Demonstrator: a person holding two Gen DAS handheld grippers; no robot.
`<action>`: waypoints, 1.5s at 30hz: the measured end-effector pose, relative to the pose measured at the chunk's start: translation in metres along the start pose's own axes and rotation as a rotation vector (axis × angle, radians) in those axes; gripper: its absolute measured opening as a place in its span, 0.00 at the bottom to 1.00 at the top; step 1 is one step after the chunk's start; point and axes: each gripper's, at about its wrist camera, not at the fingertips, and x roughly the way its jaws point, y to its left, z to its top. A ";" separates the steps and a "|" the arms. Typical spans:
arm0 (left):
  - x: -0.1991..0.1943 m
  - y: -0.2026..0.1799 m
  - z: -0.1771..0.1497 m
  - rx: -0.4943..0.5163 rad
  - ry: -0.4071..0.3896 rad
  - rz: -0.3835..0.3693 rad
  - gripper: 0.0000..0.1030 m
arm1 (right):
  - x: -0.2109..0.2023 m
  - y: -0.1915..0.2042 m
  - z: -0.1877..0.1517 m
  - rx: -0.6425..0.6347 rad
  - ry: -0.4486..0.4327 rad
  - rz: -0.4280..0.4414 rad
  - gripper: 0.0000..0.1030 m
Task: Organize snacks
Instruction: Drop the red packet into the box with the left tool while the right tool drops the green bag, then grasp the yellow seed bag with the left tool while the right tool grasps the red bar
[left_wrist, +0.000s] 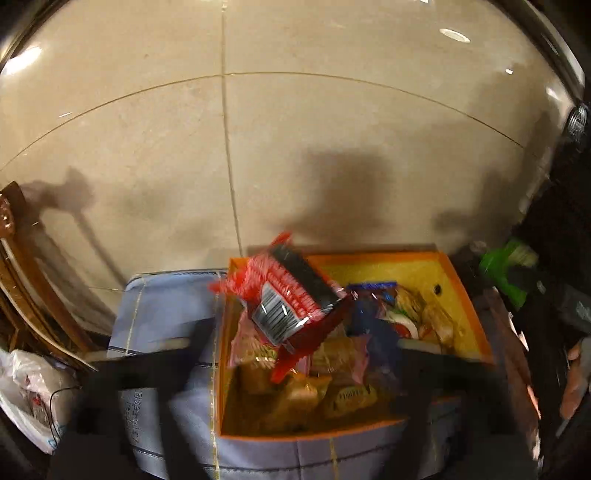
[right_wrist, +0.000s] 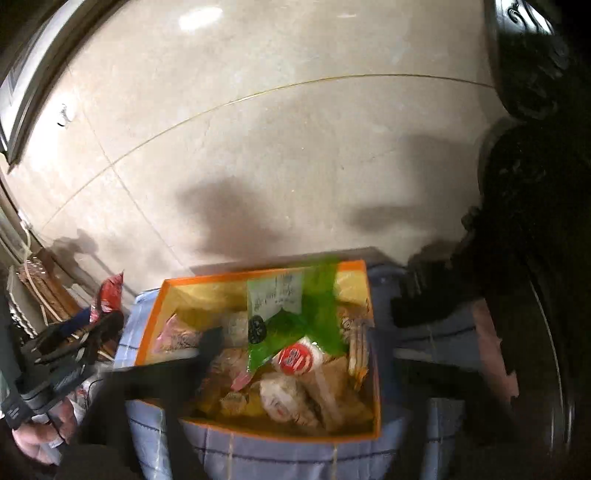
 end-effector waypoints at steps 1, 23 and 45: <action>-0.001 0.000 -0.002 0.001 -0.034 0.008 0.96 | 0.000 0.000 -0.001 -0.011 -0.014 -0.010 0.96; -0.005 -0.084 -0.288 0.637 0.153 -0.393 0.76 | 0.036 -0.055 -0.265 -0.027 0.333 -0.248 0.91; -0.025 -0.060 -0.289 0.514 0.268 -0.446 0.85 | -0.038 -0.060 -0.255 0.148 0.227 -0.120 0.23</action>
